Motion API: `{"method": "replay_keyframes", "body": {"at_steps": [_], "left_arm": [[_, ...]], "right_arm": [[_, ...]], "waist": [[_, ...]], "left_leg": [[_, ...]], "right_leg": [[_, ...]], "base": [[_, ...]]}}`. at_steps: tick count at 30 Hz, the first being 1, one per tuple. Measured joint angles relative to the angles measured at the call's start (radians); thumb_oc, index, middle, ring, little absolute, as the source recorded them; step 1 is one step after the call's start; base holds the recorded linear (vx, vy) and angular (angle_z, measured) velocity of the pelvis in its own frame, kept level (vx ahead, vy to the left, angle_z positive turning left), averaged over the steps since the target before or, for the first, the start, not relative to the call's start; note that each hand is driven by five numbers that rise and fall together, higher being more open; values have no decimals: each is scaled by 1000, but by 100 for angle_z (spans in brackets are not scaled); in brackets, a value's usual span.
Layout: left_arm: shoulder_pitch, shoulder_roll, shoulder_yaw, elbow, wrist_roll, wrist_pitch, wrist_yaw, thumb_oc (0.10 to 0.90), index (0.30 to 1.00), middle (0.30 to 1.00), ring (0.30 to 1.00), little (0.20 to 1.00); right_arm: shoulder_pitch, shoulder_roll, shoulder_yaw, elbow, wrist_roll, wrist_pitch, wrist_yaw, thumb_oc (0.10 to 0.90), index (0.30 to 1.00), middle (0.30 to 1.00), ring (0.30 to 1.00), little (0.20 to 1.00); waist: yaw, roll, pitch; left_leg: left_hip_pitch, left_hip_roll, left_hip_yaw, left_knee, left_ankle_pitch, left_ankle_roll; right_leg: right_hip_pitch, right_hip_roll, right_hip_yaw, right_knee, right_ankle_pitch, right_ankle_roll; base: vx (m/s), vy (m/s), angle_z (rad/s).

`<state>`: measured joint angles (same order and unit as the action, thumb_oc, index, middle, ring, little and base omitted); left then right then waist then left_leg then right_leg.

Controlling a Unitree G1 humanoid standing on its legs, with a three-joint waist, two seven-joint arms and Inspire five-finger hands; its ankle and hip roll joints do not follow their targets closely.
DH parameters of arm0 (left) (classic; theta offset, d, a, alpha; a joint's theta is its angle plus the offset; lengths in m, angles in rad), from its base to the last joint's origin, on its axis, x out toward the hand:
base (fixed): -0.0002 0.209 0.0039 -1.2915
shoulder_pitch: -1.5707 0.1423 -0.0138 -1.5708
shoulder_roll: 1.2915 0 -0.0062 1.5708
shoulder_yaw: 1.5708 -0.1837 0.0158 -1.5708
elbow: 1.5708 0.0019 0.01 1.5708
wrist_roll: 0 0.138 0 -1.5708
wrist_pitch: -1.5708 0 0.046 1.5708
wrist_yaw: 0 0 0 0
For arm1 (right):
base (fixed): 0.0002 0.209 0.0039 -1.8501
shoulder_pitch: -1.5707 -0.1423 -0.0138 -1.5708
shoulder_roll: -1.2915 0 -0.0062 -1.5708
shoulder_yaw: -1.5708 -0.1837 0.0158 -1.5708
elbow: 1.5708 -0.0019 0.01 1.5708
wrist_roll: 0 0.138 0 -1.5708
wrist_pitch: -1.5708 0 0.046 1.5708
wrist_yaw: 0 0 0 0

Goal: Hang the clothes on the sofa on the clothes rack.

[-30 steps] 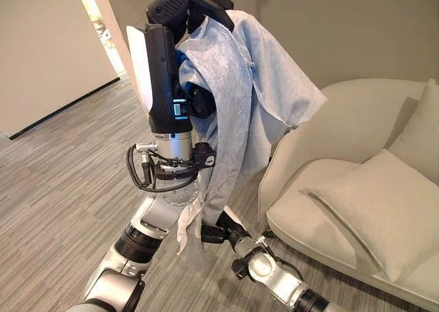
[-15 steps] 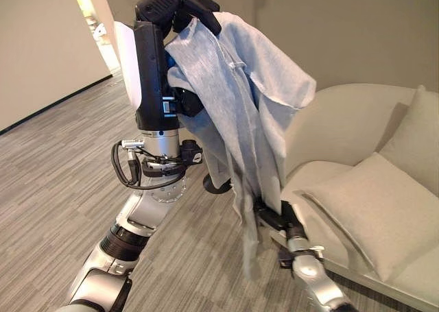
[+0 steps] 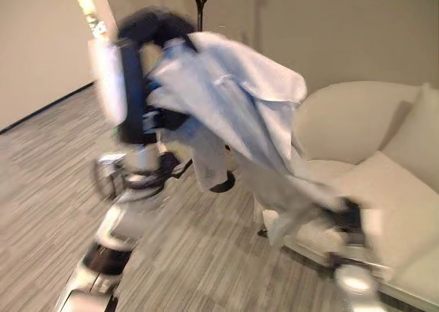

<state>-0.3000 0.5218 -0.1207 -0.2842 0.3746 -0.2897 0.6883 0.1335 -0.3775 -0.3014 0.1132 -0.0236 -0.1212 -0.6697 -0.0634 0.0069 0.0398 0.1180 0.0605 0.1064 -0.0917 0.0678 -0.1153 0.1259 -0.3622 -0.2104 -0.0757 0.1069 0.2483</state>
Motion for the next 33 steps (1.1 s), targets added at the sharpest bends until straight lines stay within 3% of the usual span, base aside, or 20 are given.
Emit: {"method": "replay_keyframes", "body": {"at_steps": [3,5,6,8,9,11,12,16,17,18,19,20,21,22,23,27,29,30,33], "left_arm": [[5,18,11,-1,21,-21,1,400,300,300,300,300],[4,25,16,0,20,-20,3,400,300,300,300,300],[12,22,27,2,22,-28,4,400,300,300,300,300],[68,21,52,7,26,-36,4,400,300,300,300,300],[88,12,54,18,28,-37,5,400,300,300,300,300],[115,-10,50,46,27,-29,3,400,300,300,300,300],[122,-8,56,47,26,-21,3,400,300,300,300,300],[127,-7,107,46,21,-16,5,400,300,300,300,300],[141,-12,134,46,18,-10,5,400,300,300,300,300],[151,-37,157,44,18,-12,10,400,300,300,300,300],[163,-63,190,41,18,-16,27,400,300,300,300,300],[184,-88,226,39,8,-15,42,400,300,300,300,300],[202,-82,250,45,-19,-4,47,400,300,300,300,300],[209,-82,254,54,-25,14,46,400,300,300,300,300],[233,-98,254,64,-23,14,46,400,300,300,300,300],[334,-176,216,77,-68,14,37,400,300,300,300,300],[356,-189,195,79,-116,15,23,400,300,300,300,300],[365,-188,173,90,-149,15,5,400,300,300,300,300],[373,-190,157,92,-180,13,-7,400,300,300,300,300]], "right_arm": [[-54,-98,-107,-43,-141,17,-123,400,300,300,300,300],[-73,-85,-98,-46,-163,16,-161,400,300,300,300,300],[-74,-91,-94,-71,-200,58,-167,400,300,300,300,300],[-74,-161,-132,-138,-302,137,-207,400,300,300,300,300],[-73,-191,-162,-161,-361,163,-227,400,300,300,300,300],[-81,-222,-190,-177,-430,178,-269,400,300,300,300,300],[-87,-223,-188,-196,-467,184,-286,400,300,300,300,300],[-107,-222,-146,-221,-519,200,-290,400,300,300,300,300],[-84,-218,-133,-245,-547,199,-287,400,300,300,300,300],[-76,-212,-127,-270,-563,193,-282,400,300,300,300,300],[-69,-187,-106,-316,-566,188,-272,400,300,300,300,300],[-54,-168,-72,-361,-567,171,-270,400,300,300,300,300],[-43,-168,-46,-388,-590,146,-267,400,300,300,300,300],[-38,-168,-43,-399,-601,131,-262,400,300,300,300,300],[-34,-164,-36,-405,-604,117,-257,400,300,300,300,300],[10,-140,25,-390,-588,99,-202,400,300,300,300,300],[15,-134,43,-390,-575,85,-179,400,300,300,300,300],[16,-136,45,-390,-567,79,-158,400,300,300,300,300],[12,-142,53,-381,-552,79,-140,400,300,300,300,300]], "waist": [[-17,-61,0],[-32,-92,-19],[-30,-101,-19],[-25,-107,-15],[-21,-96,-13],[-17,-89,-15],[-2,-93,-11],[6,-81,42],[-1,-72,52],[-6,-58,65],[-7,-48,74],[-8,-39,85],[-16,-54,88],[-25,-75,88],[-28,-89,80],[5,-39,99],[18,-35,103],[25,-46,111],[41,-52,116]], "left_leg": [[0,4,11,-3,-9,4],[1,7,16,2,-7,-2],[3,3,23,1,-15,-1],[-1,-29,23,4,-26,16],[-11,-42,19,22,-35,31],[-13,-53,12,22,-40,41],[-8,-60,25,21,-38,41],[-16,-55,62,60,-72,86],[17,-54,57,21,-56,113],[31,-49,53,4,-46,128],[27,-24,60,3,-46,129],[22,0,64,3,-47,130],[18,0,73,3,-45,128],[17,-22,69,3,-45,120],[27,-30,64,2,-48,115],[46,7,85,19,-59,86],[16,10,97,81,-68,73],[-54,8,105,218,-81,56],[-135,26,101,414,-84,43]], "right_leg": [[-6,4,16,2,-2,2],[-11,10,23,2,-2,2],[-11,5,24,2,-2,1],[-14,-25,23,6,2,1],[-18,-44,22,25,2,2],[-52,-61,15,89,2,1],[-92,-66,15,133,15,-16],[-165,-88,-114,249,104,-91],[-194,-84,-144,335,53,-72],[-225,-36,-137,411,-43,-80],[-268,45,-130,501,-128,-111],[-291,145,-113,517,-186,-127],[-314,209,-132,507,-205,-142],[-304,229,-155,453,-208,-166],[-274,234,-159,401,-218,-236],[-217,302,-119,313,-202,-259],[-202,307,-114,277,-185,-268],[-177,296,-115,227,-146,-299],[-122,298,-116,173,-140,-310]], "base": [[20,59,-13],[39,228,-15],[55,381,-9],[26,282,3],[-3,96,20],[-29,183,6],[-62,261,-23],[12,119,-27],[74,23,-23],[71,-14,-25],[34,4,-21],[73,-5,-19],[44,-30,1],[104,-62,13],[72,-109,11],[108,-135,-13],[-32,-83,-12],[-40,-54,2],[31,-33,9]]}}
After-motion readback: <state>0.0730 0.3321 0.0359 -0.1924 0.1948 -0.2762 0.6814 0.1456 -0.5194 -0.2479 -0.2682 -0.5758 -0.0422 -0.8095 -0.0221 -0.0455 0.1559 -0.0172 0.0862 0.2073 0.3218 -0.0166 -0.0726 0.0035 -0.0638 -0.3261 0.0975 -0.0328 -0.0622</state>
